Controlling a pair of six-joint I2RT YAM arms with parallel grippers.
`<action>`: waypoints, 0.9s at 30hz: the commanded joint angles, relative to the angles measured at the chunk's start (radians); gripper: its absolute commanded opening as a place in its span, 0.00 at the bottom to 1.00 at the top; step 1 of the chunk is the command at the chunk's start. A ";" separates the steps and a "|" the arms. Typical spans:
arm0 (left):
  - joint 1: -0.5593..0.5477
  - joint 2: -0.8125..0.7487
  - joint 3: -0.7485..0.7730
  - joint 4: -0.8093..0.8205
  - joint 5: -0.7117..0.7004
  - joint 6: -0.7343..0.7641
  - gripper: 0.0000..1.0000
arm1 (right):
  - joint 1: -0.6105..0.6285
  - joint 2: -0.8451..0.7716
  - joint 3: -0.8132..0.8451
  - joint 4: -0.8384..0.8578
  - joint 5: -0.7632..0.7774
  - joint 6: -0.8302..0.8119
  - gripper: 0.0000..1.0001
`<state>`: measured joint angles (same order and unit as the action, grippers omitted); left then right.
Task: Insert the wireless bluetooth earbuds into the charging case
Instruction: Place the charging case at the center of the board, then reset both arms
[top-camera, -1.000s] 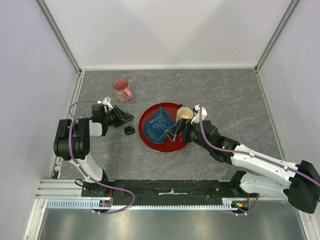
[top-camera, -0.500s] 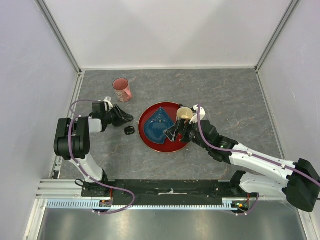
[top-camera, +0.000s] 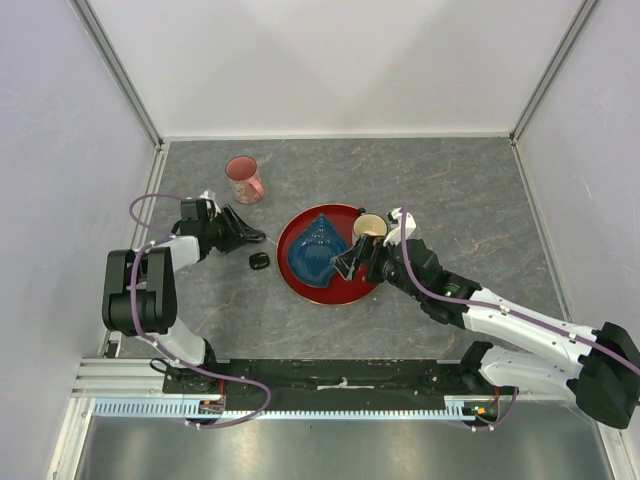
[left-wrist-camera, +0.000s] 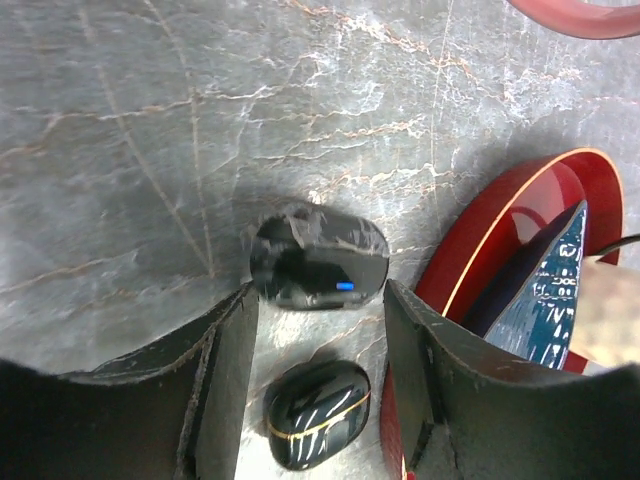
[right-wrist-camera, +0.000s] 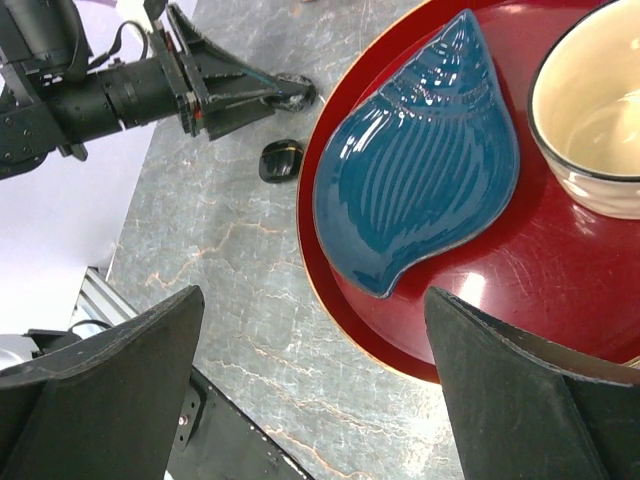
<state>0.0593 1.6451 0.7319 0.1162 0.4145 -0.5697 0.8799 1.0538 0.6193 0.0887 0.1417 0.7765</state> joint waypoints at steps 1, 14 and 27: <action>0.004 -0.097 -0.003 -0.099 -0.169 0.068 0.60 | -0.016 -0.054 0.000 -0.015 0.047 -0.040 0.98; -0.001 -0.539 -0.069 -0.124 -0.359 0.022 0.88 | -0.387 -0.138 0.027 -0.240 0.125 -0.132 0.98; -0.003 -0.640 -0.051 -0.242 -0.447 -0.006 0.89 | -1.107 0.182 -0.004 -0.172 -0.168 -0.246 0.98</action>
<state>0.0586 1.0569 0.6868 -0.1234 0.0525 -0.5385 -0.1375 1.1347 0.6193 -0.1394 0.0826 0.5915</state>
